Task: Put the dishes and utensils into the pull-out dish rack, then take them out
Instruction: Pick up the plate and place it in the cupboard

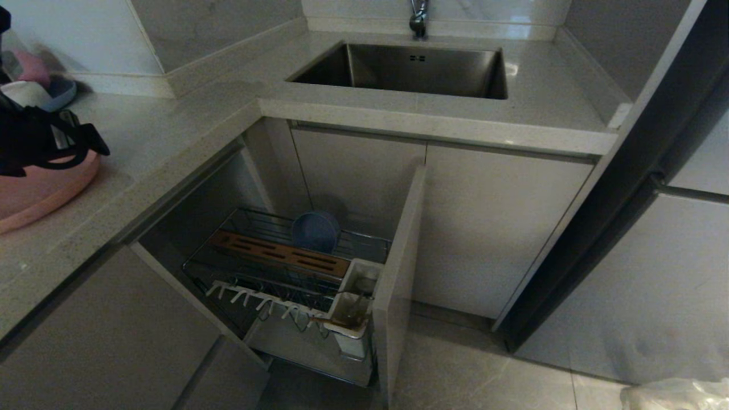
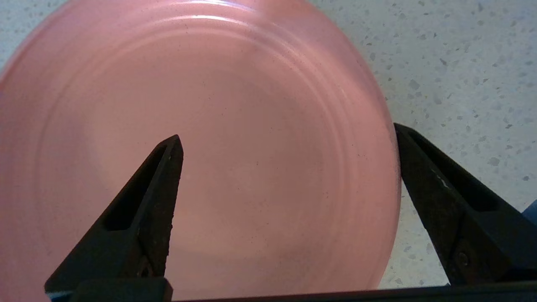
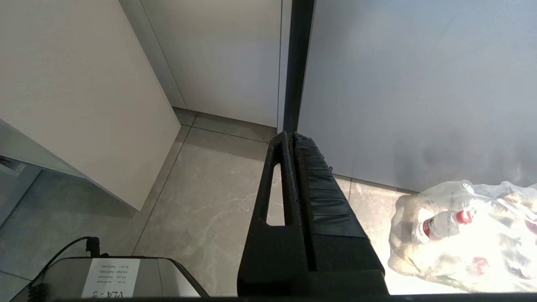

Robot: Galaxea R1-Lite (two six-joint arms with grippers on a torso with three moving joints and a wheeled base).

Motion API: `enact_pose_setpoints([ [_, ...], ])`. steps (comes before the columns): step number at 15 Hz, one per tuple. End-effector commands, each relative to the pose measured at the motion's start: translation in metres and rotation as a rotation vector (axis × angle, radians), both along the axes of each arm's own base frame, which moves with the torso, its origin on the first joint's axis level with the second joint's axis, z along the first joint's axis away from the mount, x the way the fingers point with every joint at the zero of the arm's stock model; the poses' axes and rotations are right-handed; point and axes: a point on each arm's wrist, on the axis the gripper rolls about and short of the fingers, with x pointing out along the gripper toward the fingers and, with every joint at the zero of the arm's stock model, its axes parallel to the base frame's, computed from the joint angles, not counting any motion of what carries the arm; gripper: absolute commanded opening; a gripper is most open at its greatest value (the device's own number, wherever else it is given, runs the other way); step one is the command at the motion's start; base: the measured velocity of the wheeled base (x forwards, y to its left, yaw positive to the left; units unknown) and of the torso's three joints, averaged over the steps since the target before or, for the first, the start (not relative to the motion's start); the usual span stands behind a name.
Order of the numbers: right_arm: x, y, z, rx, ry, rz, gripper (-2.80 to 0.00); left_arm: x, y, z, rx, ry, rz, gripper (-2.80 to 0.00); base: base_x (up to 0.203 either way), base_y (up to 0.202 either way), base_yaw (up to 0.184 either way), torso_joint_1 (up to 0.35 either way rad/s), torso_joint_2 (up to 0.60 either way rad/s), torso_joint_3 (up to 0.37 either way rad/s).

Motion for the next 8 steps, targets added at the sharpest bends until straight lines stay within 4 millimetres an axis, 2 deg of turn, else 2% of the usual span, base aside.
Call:
enact_pose_setpoints([
  [1,0.0,0.0,-0.0001,0.0,0.001,0.001,-2.8,0.0015,0.0011,-0.0024,-0.004,0.011,0.004,0.0,0.0,0.0,0.0,0.0,0.0,0.0],
  [7,0.0,0.0,-0.0001,-0.001,0.001,0.001,-2.8,0.0032,0.0009,-0.0063,-0.022,0.032,0.004,0.0,0.0,0.0,0.0,0.0,0.0,0.0],
  [8,0.0,0.0,-0.0001,-0.001,0.001,0.001,-2.8,0.0032,0.0009,-0.0063,-0.022,0.032,0.004,-2.8,0.0,0.0,0.0,0.0,0.0,0.0],
])
